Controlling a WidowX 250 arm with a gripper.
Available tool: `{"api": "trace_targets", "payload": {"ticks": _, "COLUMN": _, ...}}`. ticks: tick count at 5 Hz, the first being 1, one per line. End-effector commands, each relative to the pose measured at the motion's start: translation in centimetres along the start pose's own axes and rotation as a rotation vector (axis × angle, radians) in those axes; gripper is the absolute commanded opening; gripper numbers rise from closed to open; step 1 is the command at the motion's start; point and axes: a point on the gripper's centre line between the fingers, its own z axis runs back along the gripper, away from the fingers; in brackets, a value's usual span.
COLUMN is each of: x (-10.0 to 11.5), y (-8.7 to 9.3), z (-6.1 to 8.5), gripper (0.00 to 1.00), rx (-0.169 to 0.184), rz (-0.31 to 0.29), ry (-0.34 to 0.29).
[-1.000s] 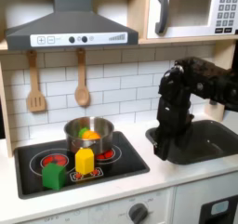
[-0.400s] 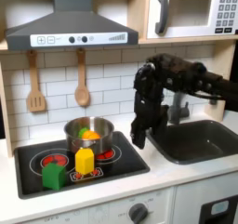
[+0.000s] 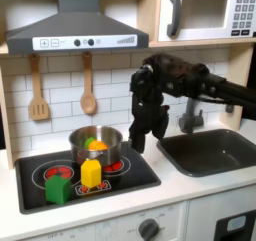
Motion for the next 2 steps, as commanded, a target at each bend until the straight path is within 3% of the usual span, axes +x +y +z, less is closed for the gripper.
{"api": "trace_targets", "payload": {"ticks": 1, "x": 0.2, "y": -0.1, "z": 2.8, "gripper": 1.00, "rx": -0.105, "rz": -0.020, "ry": -0.122}}
{"api": "trace_targets", "payload": {"ticks": 2, "x": 0.9, "y": -0.1, "z": 5.2, "gripper": 1.00, "rx": -0.135, "rz": -0.034, "ry": -0.225}}
